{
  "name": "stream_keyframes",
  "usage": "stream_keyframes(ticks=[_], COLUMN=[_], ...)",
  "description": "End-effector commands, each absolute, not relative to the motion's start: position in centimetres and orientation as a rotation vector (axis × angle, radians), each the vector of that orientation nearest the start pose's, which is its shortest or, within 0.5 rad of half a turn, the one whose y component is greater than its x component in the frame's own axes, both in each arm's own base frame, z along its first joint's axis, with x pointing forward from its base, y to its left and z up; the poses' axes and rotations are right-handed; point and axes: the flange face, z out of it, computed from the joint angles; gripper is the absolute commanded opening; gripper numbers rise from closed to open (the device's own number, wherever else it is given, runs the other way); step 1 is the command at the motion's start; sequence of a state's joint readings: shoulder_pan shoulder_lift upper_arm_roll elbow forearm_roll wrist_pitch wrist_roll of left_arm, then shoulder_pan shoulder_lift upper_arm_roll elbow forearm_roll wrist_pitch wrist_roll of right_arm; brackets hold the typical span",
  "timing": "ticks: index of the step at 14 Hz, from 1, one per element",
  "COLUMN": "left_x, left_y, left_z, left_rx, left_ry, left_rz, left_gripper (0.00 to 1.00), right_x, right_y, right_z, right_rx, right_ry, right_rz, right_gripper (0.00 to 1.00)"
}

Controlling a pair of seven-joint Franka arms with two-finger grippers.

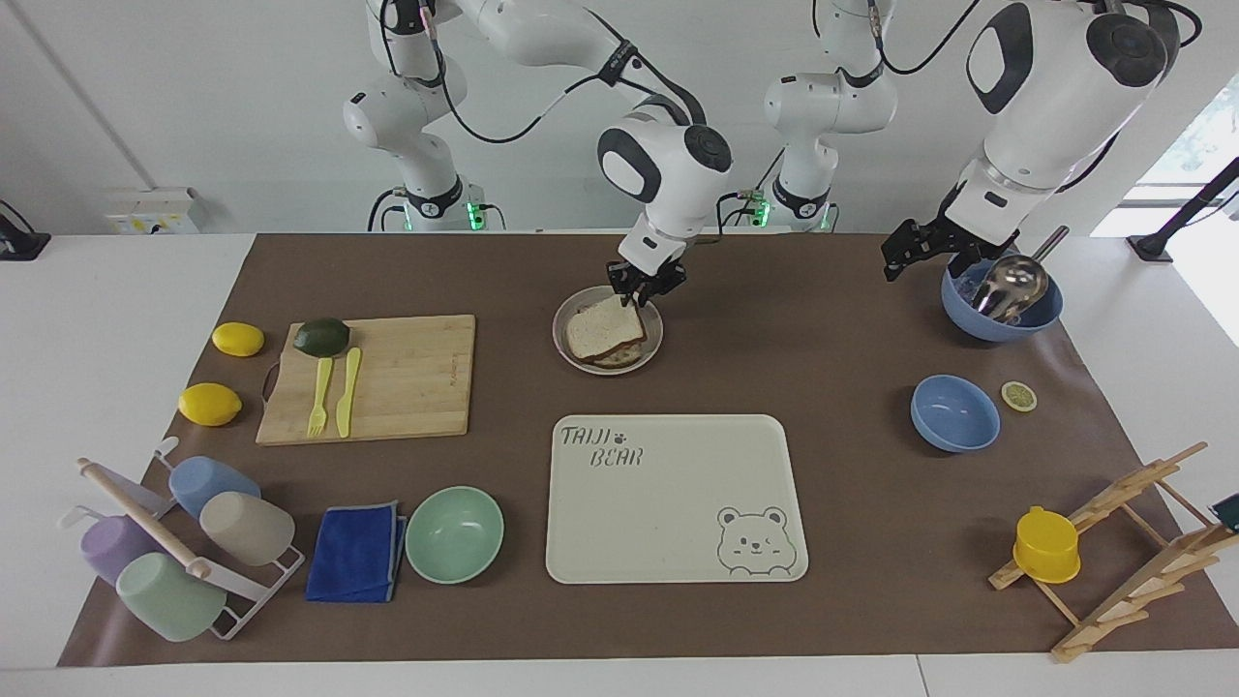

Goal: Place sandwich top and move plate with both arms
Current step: 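Lay the bread on the egg toast while the left gripper approaches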

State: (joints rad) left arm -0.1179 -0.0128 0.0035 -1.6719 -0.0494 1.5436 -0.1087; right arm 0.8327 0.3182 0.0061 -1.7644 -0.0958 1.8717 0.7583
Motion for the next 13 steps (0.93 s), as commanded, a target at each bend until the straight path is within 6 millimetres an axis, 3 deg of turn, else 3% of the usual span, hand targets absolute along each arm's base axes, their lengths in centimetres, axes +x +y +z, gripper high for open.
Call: stream_keyframes(ticks=[1,2,3,5,7,9,11,13], left_x=[53.5,53.5,53.5,53.5,52.9,51.3,48.4,46.1], left_y=[-6.6,-6.6,-6.6,-6.8,-7.7,-10.6,-15.0,-19.4], left_z=[58.3,58.3,58.3,58.3,57.6,55.5,52.3,49.0], left_rx=[-3.162,-3.161,-3.161,-3.16,-3.158,-3.164,-3.169,-3.161], left_ry=[-0.007,-0.029,-0.036,-0.039,-0.028,-0.024,-0.078,0.003], left_rz=[0.156,0.154,0.154,0.154,0.162,0.107,0.056,0.089], left_gripper=[1.0,1.0,1.0,1.0,1.0,1.0,1.0,1.0], right_x=[42.1,43.1,45.0,48.9,50.9,52.2,52.7,53.0], right_y=[45.3,44.2,41.9,35.8,30.0,23.7,18.1,12.4], right_z=[37.6,38.9,40.7,44.3,47.6,50.8,54.4,57.2], right_rx=[-3.284,-3.27,-3.253,-3.221,-3.219,-3.207,-3.172,-3.129], right_ry=[-0.124,-0.098,-0.028,0.028,0.053,0.144,0.234,0.294], right_rz=[0.155,0.132,0.102,0.075,0.09,0.094,0.071,0.113], right_gripper=[0.97,1.0,1.0,1.0,1.0,1.0,1.0,1.0])
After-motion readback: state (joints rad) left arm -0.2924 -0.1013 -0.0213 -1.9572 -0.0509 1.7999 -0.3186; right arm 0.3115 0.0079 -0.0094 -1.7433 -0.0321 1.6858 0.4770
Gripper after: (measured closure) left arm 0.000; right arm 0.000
